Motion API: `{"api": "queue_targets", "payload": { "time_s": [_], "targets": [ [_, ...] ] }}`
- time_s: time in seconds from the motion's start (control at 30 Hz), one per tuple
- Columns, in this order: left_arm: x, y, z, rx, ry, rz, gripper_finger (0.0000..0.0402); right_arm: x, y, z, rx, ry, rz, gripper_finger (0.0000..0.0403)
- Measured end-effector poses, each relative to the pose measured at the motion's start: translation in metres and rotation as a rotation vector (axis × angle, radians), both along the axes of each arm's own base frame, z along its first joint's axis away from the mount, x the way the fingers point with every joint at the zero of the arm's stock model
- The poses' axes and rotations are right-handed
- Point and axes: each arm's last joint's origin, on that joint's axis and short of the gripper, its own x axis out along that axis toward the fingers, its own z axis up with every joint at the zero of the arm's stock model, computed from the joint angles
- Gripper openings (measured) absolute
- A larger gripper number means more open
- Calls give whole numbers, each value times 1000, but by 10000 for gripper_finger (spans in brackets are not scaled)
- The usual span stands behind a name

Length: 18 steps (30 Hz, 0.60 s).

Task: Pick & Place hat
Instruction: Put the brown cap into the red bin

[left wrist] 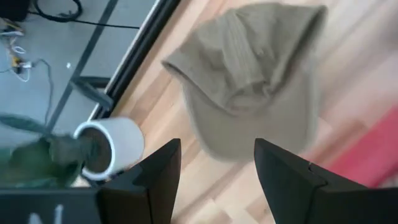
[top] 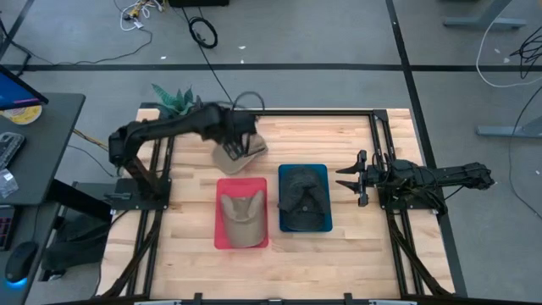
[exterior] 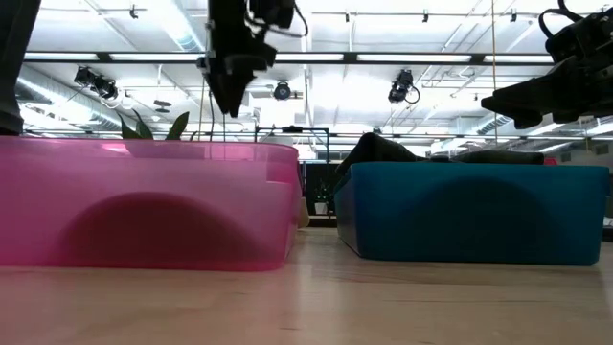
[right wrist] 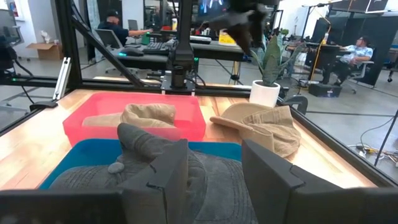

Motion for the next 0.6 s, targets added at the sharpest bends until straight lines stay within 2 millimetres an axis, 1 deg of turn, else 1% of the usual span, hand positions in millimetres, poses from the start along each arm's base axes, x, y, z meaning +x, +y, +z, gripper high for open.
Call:
{"api": "queue_targets", "payload": {
  "time_s": [0.1,0.2,0.33,0.43,0.5,0.6],
  "targets": [
    [-3,28,1,-37,-62,21,208,0,0,0,0,0,0,155],
    [-9,51,0,-111,-113,35,208,0,0,0,0,0,0,155],
    [-17,76,-5,-133,-116,96,208,0,0,0,0,0,0,155],
    [-20,90,-12,-152,-113,129,208,0,0,0,0,0,0,155],
    [-19,97,-21,-189,-137,116,208,0,0,0,0,0,0,155],
    [-20,107,-43,-270,-213,82,208,0,0,0,0,0,0,155]
  ]
}}
